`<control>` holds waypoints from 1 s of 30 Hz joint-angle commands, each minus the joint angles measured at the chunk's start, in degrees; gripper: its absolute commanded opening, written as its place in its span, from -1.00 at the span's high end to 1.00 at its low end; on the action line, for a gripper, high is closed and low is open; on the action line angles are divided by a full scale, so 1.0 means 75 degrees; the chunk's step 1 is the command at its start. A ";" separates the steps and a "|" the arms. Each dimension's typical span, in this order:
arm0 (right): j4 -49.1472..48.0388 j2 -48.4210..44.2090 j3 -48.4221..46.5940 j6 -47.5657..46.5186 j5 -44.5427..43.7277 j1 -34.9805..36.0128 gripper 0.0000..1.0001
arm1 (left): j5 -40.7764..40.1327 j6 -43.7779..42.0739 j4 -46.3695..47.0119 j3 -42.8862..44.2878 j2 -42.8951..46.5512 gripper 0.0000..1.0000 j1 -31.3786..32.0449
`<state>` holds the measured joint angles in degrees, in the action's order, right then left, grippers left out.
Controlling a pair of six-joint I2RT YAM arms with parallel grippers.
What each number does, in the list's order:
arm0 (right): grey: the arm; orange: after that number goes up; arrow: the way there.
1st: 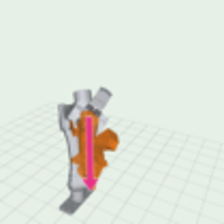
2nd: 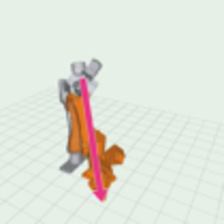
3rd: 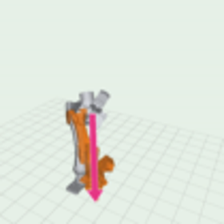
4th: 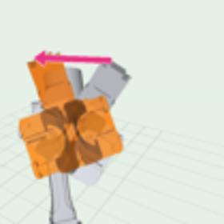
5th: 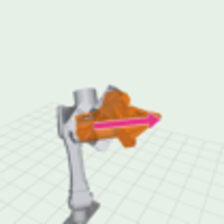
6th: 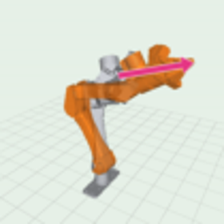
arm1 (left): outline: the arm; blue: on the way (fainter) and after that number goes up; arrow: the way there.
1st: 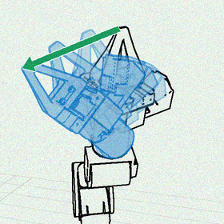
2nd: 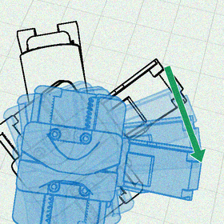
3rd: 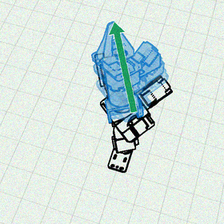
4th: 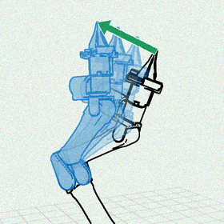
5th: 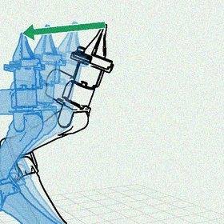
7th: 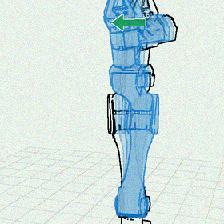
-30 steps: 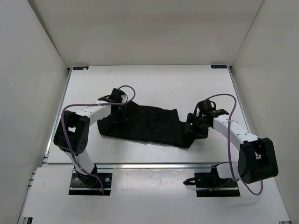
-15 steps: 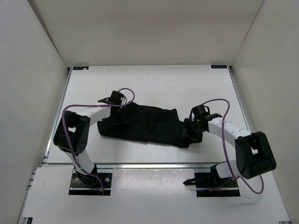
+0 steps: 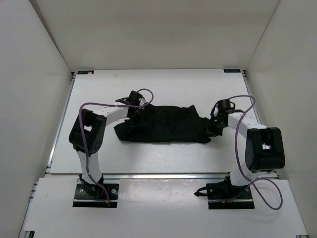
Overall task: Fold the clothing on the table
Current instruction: Fold the skirt
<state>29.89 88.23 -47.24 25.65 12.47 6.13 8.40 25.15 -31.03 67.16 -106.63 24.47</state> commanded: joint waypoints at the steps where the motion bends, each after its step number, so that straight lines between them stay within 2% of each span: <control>1: -0.0095 0.0130 -0.0965 -0.0887 -0.0397 -0.0757 1.00 | 0.0297 0.0232 0.0047 0.0630 -0.0641 1.00 0.0369; 6: 0.0327 0.0693 -0.2744 -0.1696 0.0165 -0.0877 1.00 | 0.1302 0.0759 0.0584 0.0540 -0.0924 1.00 0.0335; 10: 0.0223 0.0566 -0.3473 -0.1733 0.0562 0.0035 1.00 | 0.1714 0.1357 0.1556 -0.0678 -0.0538 1.00 0.0299; 15: -0.0703 0.0389 -0.3509 -0.1311 0.1558 0.1617 1.00 | 0.2265 0.1428 0.1723 -0.0751 -0.0900 1.00 0.0230; 20: -0.1242 0.0752 -0.3579 -0.0655 0.2344 0.2742 1.00 | 0.2535 0.1581 0.1992 -0.0751 -0.1122 1.00 0.0183; 30: -0.2027 0.1208 -0.3755 -0.0268 0.3516 0.3881 1.00 | 0.3379 0.1815 0.2625 -0.1161 -0.1403 1.00 -0.0192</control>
<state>19.03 96.20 -72.27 21.80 33.56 33.71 36.23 39.75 -8.56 61.63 -113.56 23.29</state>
